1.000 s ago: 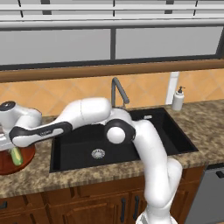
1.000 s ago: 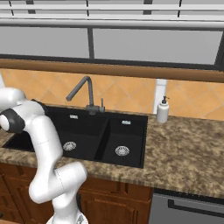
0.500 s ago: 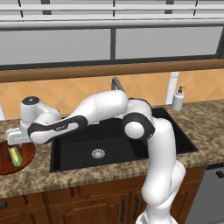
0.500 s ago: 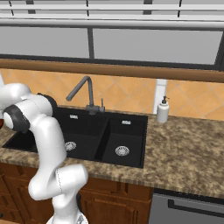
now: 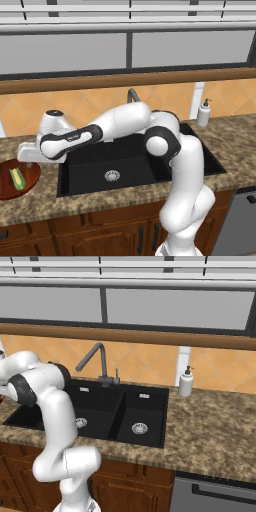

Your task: Pick the corn from the sink and place it in the bowl. Then pick the bowl and place it in the microwave. Then close the microwave door and press the start button.

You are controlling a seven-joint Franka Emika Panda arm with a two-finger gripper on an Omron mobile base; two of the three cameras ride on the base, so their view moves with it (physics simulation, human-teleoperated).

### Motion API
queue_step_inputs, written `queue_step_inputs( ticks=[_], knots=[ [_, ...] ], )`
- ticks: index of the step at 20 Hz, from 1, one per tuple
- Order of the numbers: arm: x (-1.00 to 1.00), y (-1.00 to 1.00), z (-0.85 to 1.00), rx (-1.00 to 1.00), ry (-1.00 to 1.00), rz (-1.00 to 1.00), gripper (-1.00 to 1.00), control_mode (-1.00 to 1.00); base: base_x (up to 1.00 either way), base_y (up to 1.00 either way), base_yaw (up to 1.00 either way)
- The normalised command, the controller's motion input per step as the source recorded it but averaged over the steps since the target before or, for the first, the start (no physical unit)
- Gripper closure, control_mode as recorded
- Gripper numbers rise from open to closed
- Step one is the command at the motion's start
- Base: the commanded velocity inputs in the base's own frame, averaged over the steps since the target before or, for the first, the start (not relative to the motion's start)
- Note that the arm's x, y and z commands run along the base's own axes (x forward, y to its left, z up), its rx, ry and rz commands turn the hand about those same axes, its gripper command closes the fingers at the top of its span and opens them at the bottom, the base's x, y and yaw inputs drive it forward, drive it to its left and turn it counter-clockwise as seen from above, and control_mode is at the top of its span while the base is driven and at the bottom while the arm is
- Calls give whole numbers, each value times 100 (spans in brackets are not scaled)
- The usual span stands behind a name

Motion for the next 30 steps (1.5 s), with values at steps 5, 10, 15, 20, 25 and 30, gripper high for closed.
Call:
queue_step_inputs(
  ticks=[5, 10, 15, 20, 25, 30],
  knots=[
    [7, -14, 0, 0, 16, 0, -100, -100, 0, 0, 0],
    [21, 26, -16, 0, 4, 0, -100, -100, 0, 0, 0],
    [31, 31, -17, -3, 4, 0, -100, -100, 0, 0, 0],
    [6, 16, -18, -1, 5, 0, -100, -100, 0, 0, 0],
    [0, 0, -36, 0, 5, 0, -100, -100, 0, 0, 0],
    [0, 6, -22, 0, 0, 0, -100, -100, 0, 0, 0]
  ],
)
